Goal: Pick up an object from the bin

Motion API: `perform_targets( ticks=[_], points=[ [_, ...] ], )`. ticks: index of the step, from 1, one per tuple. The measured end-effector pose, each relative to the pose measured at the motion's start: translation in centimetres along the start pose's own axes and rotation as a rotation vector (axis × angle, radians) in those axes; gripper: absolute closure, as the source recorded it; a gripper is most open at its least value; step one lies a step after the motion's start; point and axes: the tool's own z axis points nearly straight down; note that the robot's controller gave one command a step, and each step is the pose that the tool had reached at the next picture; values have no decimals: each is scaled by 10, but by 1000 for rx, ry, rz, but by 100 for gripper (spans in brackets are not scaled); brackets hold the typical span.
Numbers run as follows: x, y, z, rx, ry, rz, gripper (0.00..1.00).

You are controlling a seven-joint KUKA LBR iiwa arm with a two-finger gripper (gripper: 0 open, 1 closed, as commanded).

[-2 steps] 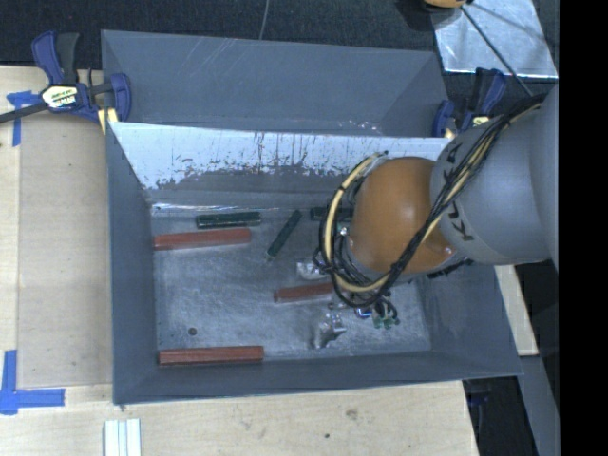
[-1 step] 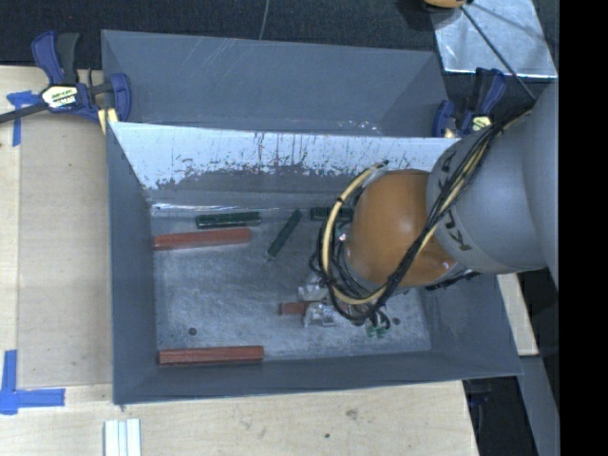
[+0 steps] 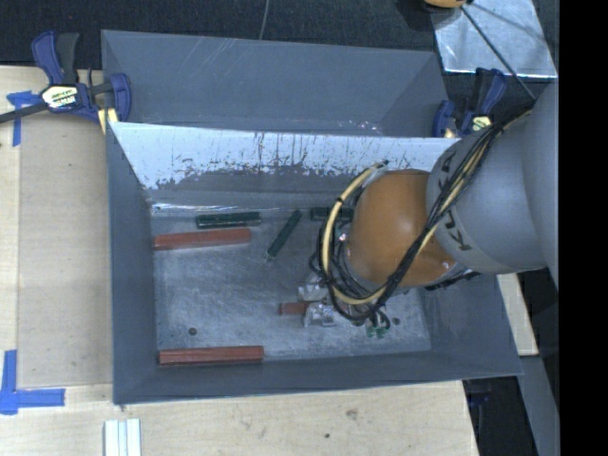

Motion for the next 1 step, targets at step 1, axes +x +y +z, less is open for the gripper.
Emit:
perform_targets(
  ticks=[1],
  points=[
    [-1, 0, -1, 0, 3, 0, 100]
  ],
)
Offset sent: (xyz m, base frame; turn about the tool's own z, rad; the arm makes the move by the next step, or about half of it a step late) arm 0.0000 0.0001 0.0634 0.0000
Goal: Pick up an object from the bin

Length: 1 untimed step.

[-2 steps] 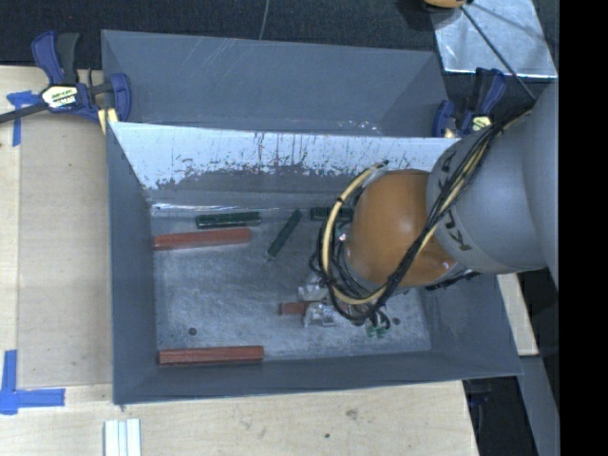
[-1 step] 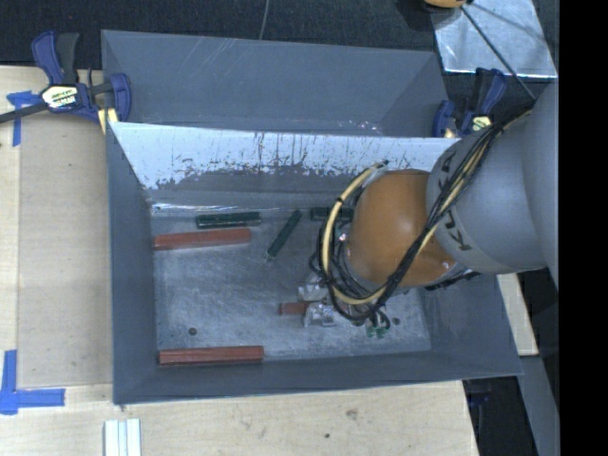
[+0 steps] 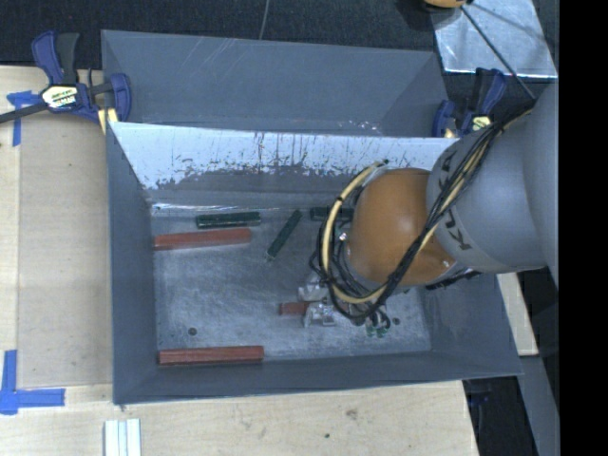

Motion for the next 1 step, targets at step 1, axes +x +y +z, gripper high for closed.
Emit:
perform_targets(
  ticks=[1],
  points=[
    [3, 0, -5, 1, 20, -1, 100]
  ],
)
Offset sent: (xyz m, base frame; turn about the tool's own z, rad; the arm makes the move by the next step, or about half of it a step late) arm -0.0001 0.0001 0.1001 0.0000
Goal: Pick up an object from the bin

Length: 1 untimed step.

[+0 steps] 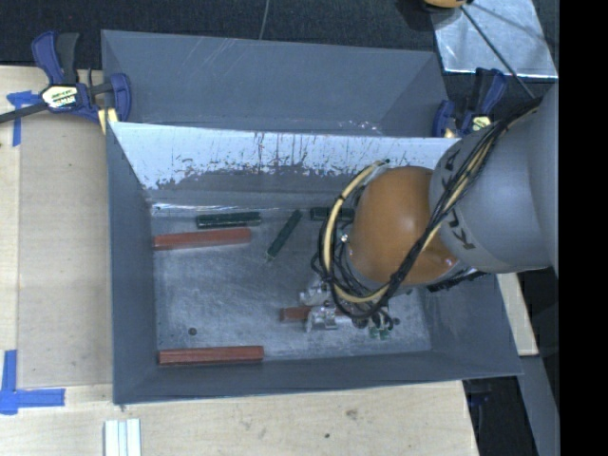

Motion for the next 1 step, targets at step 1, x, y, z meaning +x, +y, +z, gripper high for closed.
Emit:
perform_targets(
  ticks=[1],
  points=[
    [4, 0, -20, 1, 17, 0, 100]
  ],
)
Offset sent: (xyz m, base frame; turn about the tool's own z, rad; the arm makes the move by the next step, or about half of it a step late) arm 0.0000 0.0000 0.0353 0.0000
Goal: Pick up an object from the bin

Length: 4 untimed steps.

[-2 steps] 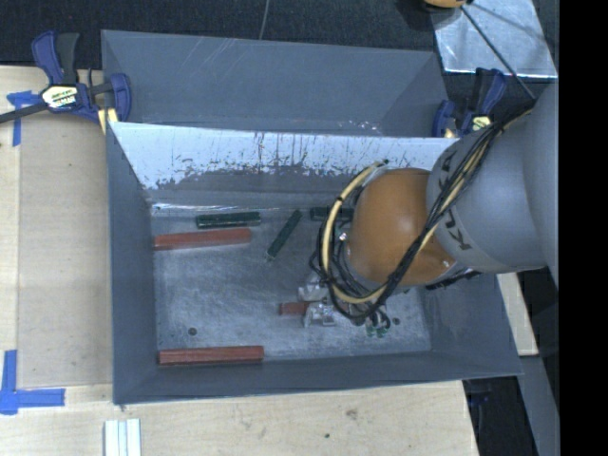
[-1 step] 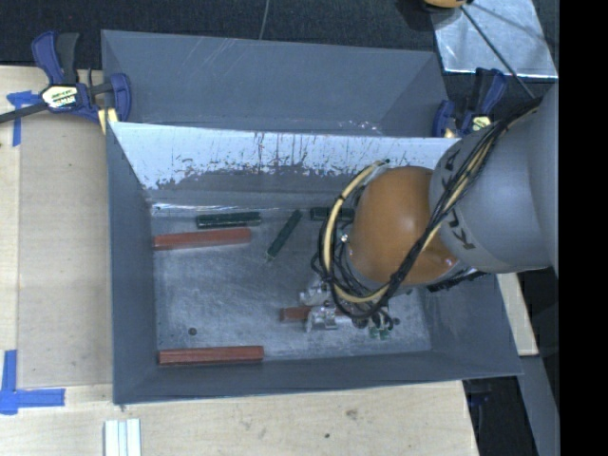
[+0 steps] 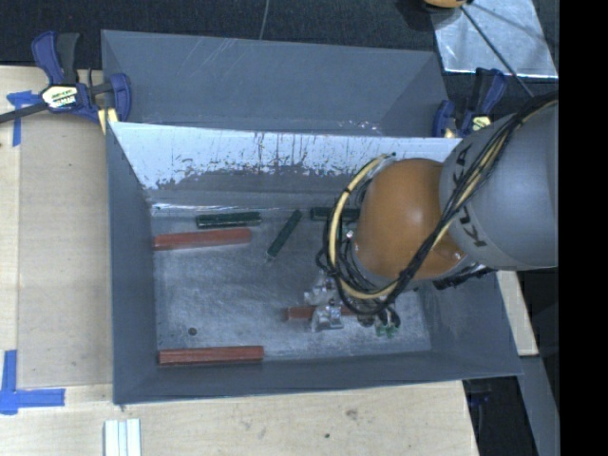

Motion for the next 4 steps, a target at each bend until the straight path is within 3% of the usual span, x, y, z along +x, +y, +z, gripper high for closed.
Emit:
perform_targets(
  ticks=[2, 4],
  points=[
    [-2, 0, -36, -1, -10, 0, 100],
    [-2, 0, -51, -1, -7, 1, 100]
  ],
)
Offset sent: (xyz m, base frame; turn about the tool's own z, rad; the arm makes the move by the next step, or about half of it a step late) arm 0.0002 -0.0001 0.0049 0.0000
